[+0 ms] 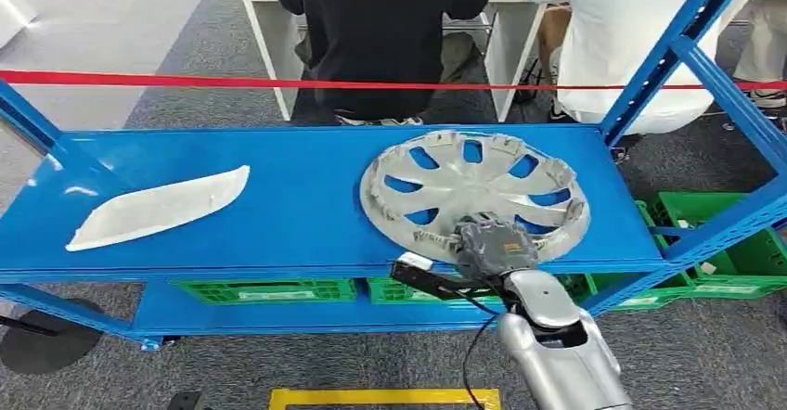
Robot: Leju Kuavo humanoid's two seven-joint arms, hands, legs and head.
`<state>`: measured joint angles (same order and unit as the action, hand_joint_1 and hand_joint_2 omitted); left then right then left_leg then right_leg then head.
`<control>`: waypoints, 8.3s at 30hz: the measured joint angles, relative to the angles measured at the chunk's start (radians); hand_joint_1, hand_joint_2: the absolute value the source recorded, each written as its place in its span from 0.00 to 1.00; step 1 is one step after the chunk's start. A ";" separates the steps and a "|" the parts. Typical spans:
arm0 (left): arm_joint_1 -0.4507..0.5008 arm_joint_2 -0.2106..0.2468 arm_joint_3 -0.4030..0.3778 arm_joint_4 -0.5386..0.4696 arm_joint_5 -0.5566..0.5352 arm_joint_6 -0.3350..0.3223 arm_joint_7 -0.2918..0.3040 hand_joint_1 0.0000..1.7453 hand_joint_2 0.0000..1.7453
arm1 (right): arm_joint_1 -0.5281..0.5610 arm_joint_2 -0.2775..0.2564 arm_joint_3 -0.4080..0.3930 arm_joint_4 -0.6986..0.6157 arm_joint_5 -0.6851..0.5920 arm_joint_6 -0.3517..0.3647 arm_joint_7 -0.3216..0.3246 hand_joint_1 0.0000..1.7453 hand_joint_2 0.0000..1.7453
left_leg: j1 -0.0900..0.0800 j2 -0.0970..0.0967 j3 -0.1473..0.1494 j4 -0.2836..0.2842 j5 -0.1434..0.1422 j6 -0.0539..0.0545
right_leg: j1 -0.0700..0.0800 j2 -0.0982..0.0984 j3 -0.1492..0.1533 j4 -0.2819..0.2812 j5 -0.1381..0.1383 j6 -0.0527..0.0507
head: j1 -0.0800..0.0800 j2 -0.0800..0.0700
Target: Take the parts from the cabinet and place them on the table.
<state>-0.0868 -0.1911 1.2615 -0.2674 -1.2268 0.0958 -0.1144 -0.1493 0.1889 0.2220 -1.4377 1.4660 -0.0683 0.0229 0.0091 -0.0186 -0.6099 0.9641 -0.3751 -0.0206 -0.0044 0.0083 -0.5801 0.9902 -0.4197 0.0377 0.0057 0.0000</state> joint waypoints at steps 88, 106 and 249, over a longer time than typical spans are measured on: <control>0.006 0.007 0.045 0.000 0.053 -0.131 -0.197 0.00 1.00 | -0.174 -0.184 0.008 -0.338 -0.378 0.071 -0.032 1.00 1.00 | 0.000 0.000 -0.002 0.000 -0.003 0.000 | 0.000 0.000 -0.001 0.000 -0.003 0.000 | 0.000 0.000; 0.006 0.013 0.047 0.000 0.069 -0.153 -0.182 0.00 1.00 | -0.319 -0.253 0.009 -0.338 -0.381 0.092 -0.016 1.00 1.00 | 0.000 0.000 -0.002 0.000 -0.003 0.000 | 0.000 0.000 -0.002 0.000 -0.003 0.000 | 0.000 0.000; -0.015 0.009 0.072 0.000 0.114 -0.098 -0.164 0.00 1.00 | -0.296 -0.284 0.010 -0.379 -0.364 0.086 -0.022 1.00 1.00 | -0.018 0.010 0.077 0.023 -0.088 0.010 | -0.005 0.001 -0.087 0.025 0.079 -0.001 | -0.005 0.000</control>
<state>-0.1023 -0.1823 1.3340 -0.2674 -1.1131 -0.0019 -0.2789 -0.4449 -0.0954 0.2316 -1.8166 1.1025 0.0179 0.0008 -0.0094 -0.0085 -0.5330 0.9867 -0.4636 -0.0103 -0.0090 0.0098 -0.6675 1.0154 -0.3410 0.0363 0.0012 0.0000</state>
